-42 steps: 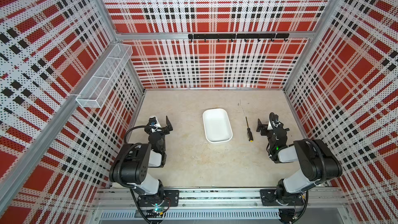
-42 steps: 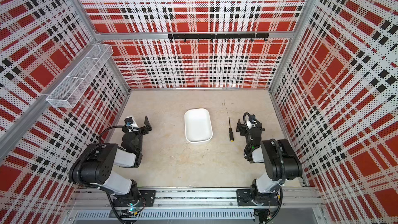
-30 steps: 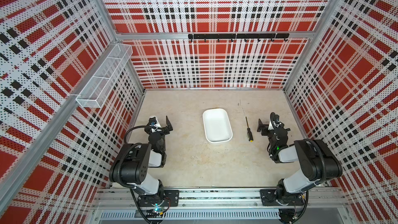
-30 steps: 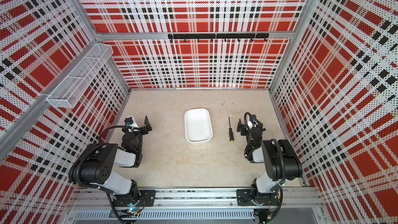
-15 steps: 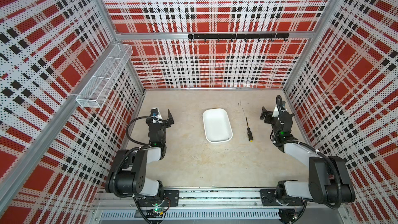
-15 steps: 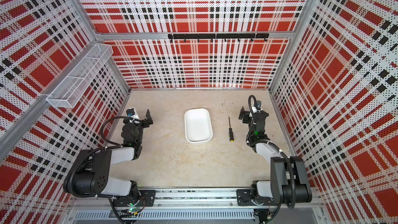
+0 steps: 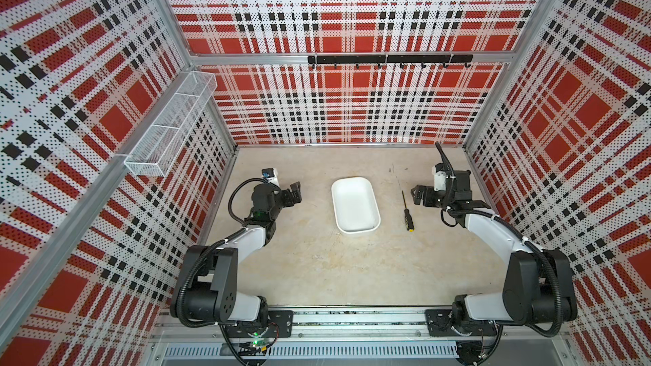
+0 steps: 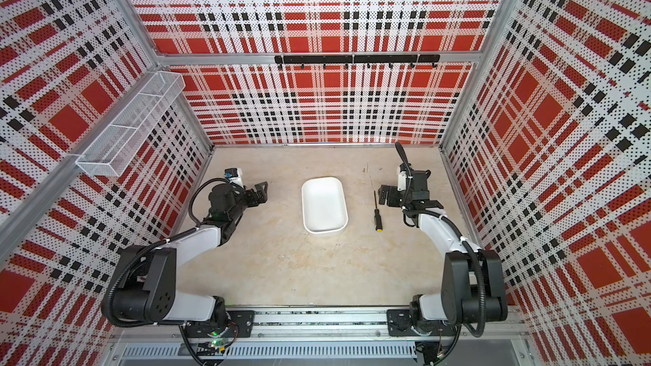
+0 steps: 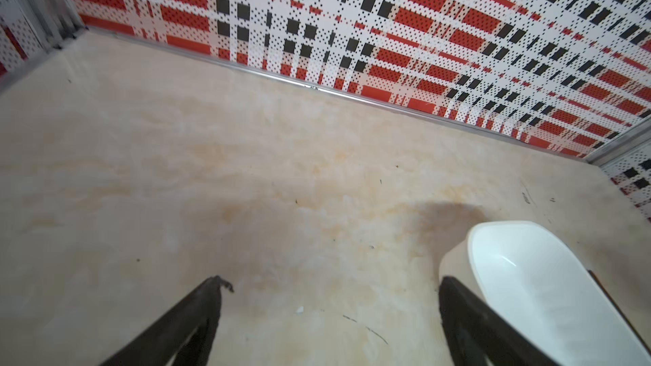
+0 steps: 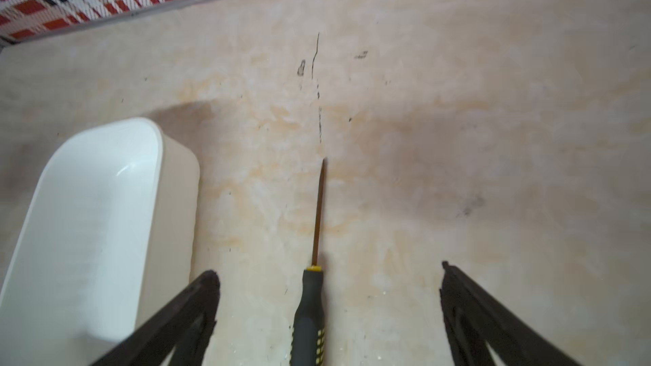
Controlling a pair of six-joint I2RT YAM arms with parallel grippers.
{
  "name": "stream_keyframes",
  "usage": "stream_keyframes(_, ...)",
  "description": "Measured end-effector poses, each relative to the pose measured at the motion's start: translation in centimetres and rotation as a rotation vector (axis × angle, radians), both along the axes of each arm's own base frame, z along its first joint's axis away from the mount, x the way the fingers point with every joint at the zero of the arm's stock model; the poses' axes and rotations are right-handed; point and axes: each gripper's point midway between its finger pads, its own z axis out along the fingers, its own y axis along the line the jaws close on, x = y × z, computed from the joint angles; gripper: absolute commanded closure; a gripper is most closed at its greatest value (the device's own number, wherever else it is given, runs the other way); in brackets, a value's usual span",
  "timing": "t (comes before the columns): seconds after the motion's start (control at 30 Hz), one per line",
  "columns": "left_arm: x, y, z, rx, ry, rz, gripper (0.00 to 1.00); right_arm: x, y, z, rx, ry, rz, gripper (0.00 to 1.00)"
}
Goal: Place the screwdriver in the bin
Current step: 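Close the right gripper on the screwdriver handle while the left arm moves forward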
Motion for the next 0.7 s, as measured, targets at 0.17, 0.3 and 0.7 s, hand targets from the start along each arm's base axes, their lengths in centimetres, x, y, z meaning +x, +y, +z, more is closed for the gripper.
stream_keyframes(0.17, -0.9, -1.7, -0.3, -0.134, 0.061, -0.044, 0.02, -1.1, 2.1, -2.5, -0.01, 0.115, 0.053, 0.0)
stream_keyframes(0.3, -1.9, -3.4, -1.5, -0.188, 0.139, -0.089, 0.02, -1.9, 3.1, -4.1, -0.02, 0.179, 0.071, 0.02)
stream_keyframes(0.7, -3.1, -6.8, -5.6, -0.226, 0.381, -0.187, 0.02, -3.5, 3.3, -7.8, -0.087, 0.327, 0.034, 0.09)
